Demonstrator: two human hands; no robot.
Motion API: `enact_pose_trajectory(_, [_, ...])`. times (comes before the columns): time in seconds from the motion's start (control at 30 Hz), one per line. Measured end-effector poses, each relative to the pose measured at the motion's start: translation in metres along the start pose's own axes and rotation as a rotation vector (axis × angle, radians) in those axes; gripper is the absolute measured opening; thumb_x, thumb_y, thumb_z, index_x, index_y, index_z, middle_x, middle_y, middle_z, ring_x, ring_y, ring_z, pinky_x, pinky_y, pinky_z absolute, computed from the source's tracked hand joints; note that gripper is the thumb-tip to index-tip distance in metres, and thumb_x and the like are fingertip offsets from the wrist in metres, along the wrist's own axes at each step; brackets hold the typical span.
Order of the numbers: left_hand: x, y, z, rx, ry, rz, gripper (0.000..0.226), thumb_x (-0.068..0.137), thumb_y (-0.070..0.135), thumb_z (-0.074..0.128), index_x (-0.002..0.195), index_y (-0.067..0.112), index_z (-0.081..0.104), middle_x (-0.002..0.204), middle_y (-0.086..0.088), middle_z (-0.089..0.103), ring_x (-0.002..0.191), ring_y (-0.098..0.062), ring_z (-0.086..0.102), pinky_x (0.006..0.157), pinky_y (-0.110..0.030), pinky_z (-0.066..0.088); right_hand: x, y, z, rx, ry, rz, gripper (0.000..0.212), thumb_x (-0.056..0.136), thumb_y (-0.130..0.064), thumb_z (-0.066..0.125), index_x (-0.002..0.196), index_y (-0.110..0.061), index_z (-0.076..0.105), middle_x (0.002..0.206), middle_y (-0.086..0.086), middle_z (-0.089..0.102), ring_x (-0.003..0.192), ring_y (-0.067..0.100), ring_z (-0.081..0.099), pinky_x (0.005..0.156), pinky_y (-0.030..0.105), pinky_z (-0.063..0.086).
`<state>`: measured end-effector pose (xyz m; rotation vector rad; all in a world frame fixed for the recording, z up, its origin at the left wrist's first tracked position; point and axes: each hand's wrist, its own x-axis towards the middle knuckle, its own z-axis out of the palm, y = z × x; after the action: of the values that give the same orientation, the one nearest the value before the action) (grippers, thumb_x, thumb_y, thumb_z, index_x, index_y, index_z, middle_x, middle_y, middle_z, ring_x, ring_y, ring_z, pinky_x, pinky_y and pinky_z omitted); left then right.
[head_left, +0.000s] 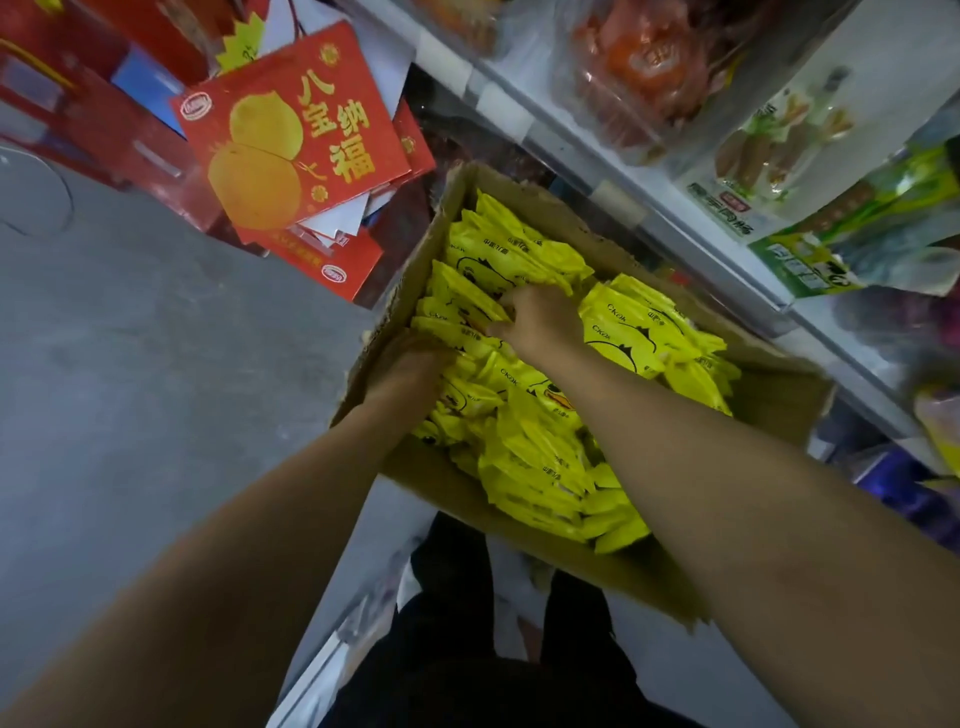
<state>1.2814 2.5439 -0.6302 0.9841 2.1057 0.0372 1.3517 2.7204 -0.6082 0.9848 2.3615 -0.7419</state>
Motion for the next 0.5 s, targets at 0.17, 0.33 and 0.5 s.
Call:
enact_pose_trajectory(0.17, [-0.016, 0.010, -0.012, -0.053, 0.093, -0.009, 0.026, 0.086, 0.011, 0.055, 0.108, 0.016, 0.068, 0.112, -0.014, 0.065, 0.111, -0.035, 0.055, 0.087, -0.041, 0.049, -0.006, 0.006, -0.002, 0.194, 0.050, 0.013, 0.028, 0.089, -0.035, 0.069, 0.103, -0.012, 0.074, 0.103, 0.013, 0.070, 0.099, 0.032, 0.064, 0.072, 0.027, 0.041])
enact_pose_trajectory(0.33, [-0.035, 0.015, -0.022, -0.171, 0.171, -0.013, 0.014, 0.078, 0.014, 0.073, 0.091, 0.016, 0.069, 0.099, -0.011, 0.065, 0.099, -0.031, 0.059, 0.079, -0.038, 0.049, -0.035, 0.022, -0.034, 0.357, 0.068, -0.065, 0.030, 0.097, -0.031, 0.059, 0.118, -0.009, 0.063, 0.113, 0.013, 0.068, 0.098, 0.029, 0.061, 0.074, 0.030, 0.038])
enact_pose_trajectory(0.5, [-0.063, 0.036, -0.043, -0.324, 0.217, -0.037, 0.021, 0.079, 0.024, 0.078, 0.084, 0.014, 0.060, 0.089, -0.013, 0.067, 0.081, -0.031, 0.060, 0.067, -0.040, 0.046, -0.065, 0.043, -0.077, 0.428, 0.201, -0.140, 0.015, 0.098, -0.029, 0.058, 0.092, -0.016, 0.061, 0.083, 0.006, 0.060, 0.081, 0.027, 0.053, 0.066, 0.034, 0.035])
